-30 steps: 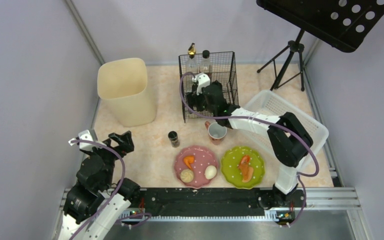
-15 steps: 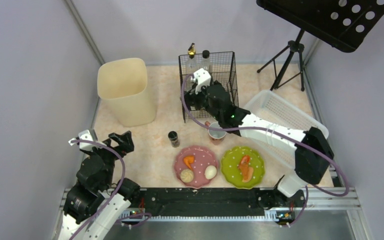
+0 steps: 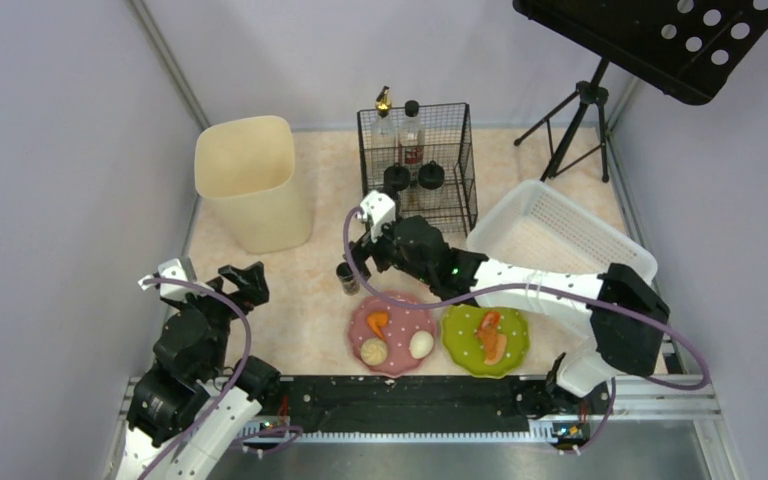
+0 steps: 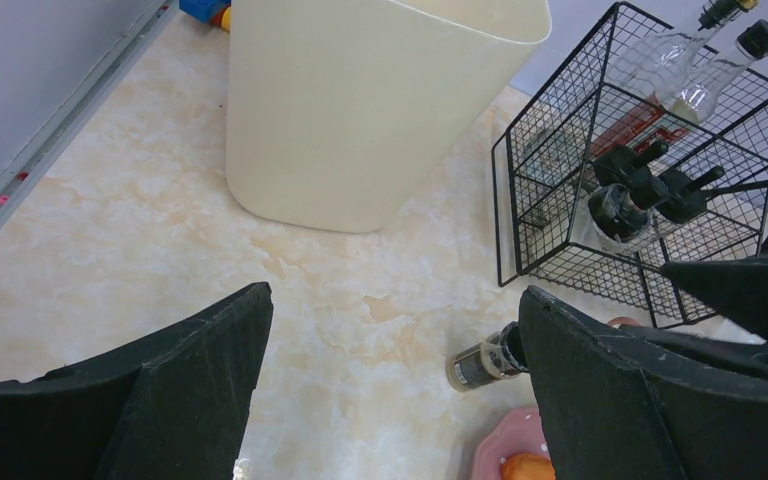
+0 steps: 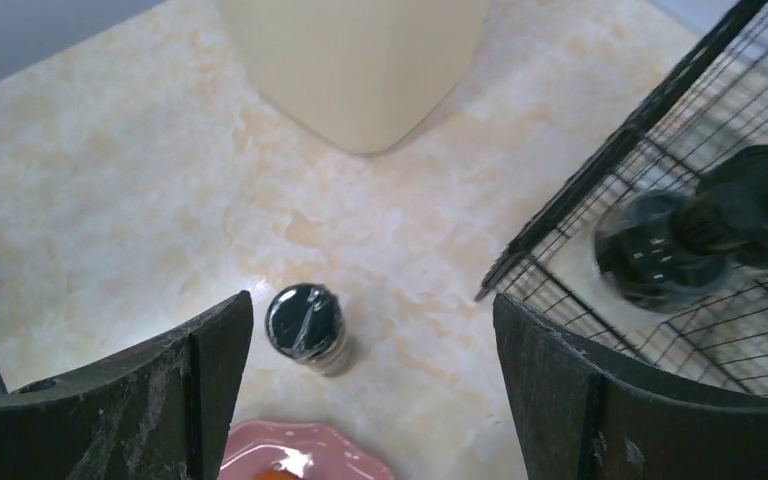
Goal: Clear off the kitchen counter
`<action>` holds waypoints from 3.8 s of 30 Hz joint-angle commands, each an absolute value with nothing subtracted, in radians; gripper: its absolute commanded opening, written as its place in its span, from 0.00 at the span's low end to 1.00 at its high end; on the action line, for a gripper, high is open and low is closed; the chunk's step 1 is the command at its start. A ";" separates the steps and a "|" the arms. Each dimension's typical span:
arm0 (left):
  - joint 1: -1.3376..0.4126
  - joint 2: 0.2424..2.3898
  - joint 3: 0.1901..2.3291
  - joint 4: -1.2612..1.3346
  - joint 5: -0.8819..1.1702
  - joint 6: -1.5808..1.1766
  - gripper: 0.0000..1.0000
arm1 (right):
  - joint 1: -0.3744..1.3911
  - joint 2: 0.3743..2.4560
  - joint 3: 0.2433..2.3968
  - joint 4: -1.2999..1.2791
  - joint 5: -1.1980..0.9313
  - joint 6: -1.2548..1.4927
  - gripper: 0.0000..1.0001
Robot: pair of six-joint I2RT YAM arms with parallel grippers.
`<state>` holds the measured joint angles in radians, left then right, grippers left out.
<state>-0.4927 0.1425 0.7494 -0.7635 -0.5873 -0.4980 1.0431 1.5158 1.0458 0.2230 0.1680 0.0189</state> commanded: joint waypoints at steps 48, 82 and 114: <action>-0.490 0.161 0.749 -0.725 -0.568 -0.488 0.97 | 1.143 1.831 1.100 0.408 0.206 0.058 0.50; -0.490 0.158 0.749 -0.727 -0.571 -0.489 0.97 | 1.099 1.355 1.055 0.253 0.347 0.018 0.14; -0.490 0.161 0.749 -0.727 -0.563 -0.489 0.97 | 0.675 1.507 1.045 0.265 0.223 0.106 0.13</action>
<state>-0.4927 0.1425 0.7494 -0.7635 -0.5724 -0.4984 0.6945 1.4586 1.0153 0.1982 0.2451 0.0891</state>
